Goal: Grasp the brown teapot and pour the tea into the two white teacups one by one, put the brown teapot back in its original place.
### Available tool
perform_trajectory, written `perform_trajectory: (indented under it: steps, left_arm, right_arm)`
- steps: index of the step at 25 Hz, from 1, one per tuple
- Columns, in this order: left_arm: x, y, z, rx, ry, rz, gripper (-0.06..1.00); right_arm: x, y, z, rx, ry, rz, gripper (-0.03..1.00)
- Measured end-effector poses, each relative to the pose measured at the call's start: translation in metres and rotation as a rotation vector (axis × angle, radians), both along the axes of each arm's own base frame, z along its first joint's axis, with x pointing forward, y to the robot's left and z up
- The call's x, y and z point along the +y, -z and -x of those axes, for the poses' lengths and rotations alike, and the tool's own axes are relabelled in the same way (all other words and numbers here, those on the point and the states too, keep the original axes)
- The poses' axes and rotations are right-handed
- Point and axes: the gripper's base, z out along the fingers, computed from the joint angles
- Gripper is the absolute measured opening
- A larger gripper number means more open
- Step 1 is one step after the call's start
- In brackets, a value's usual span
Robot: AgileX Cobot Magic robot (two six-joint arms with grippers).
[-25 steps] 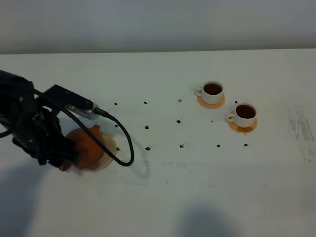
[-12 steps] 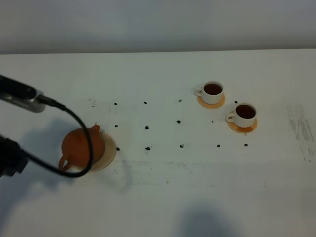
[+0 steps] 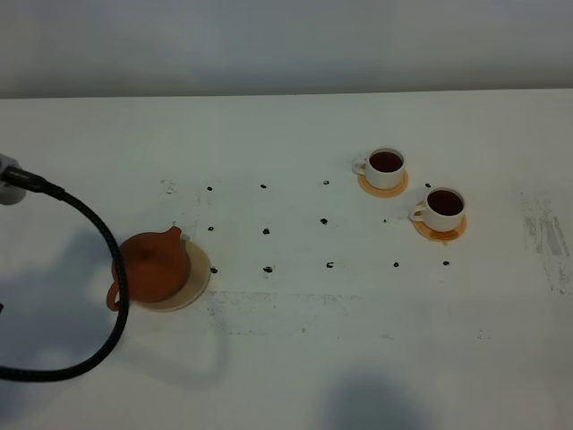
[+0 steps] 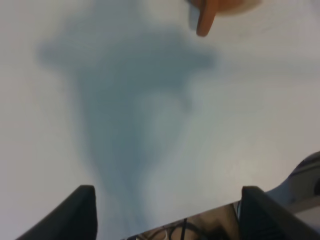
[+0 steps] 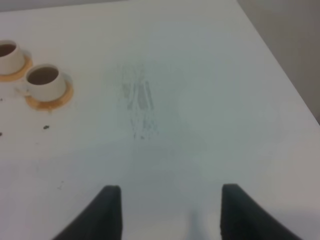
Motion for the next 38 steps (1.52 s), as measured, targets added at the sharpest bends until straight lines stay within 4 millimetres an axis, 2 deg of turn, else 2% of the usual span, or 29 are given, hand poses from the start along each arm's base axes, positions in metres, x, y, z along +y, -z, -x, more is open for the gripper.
perform_trajectory:
  steps: [4, 8, 12, 14, 16, 20, 25, 31, 35, 38]
  left_arm:
    - [-0.002, -0.001, 0.002, 0.000, -0.011, 0.036, 0.57]
    - [0.000, -0.004, 0.007, -0.014, -0.137, 0.099, 0.57]
    - [0.018, 0.002, 0.041, -0.060, -0.263, 0.174, 0.57]
    - [0.028, 0.017, 0.062, -0.104, -0.320, 0.203, 0.57]
    - [0.034, 0.031, 0.073, -0.226, -0.339, 0.226, 0.57]
    - [0.038, 0.053, 0.100, -0.379, -0.374, 0.246, 0.57]
    - [0.037, 0.057, 0.128, -0.396, -0.428, 0.272, 0.57]
    - [0.039, 0.059, 0.145, -0.448, -0.441, 0.243, 0.57]
    - [0.038, 0.070, 0.150, -0.466, -0.439, 0.243, 0.57]
    - [0.039, 0.071, 0.153, -0.488, -0.437, 0.236, 0.57]
  right_arm:
    - [0.000, 0.000, 0.000, 0.000, 0.000, 0.000, 0.44]
    - [0.000, 0.000, 0.000, 0.000, 0.000, 0.000, 0.44]
    - [0.000, 0.000, 0.000, 0.000, 0.000, 0.000, 0.44]
    - [0.000, 0.000, 0.000, 0.000, 0.000, 0.000, 0.44]
    - [0.000, 0.000, 0.000, 0.000, 0.000, 0.000, 0.44]
    - [0.000, 0.000, 0.000, 0.000, 0.000, 0.000, 0.44]
    - [0.000, 0.000, 0.000, 0.000, 0.000, 0.000, 0.44]
    - [0.000, 0.000, 0.000, 0.000, 0.000, 0.000, 0.44]
    - [0.000, 0.000, 0.000, 0.000, 0.000, 0.000, 0.44]
    - [0.000, 0.000, 0.000, 0.000, 0.000, 0.000, 0.44]
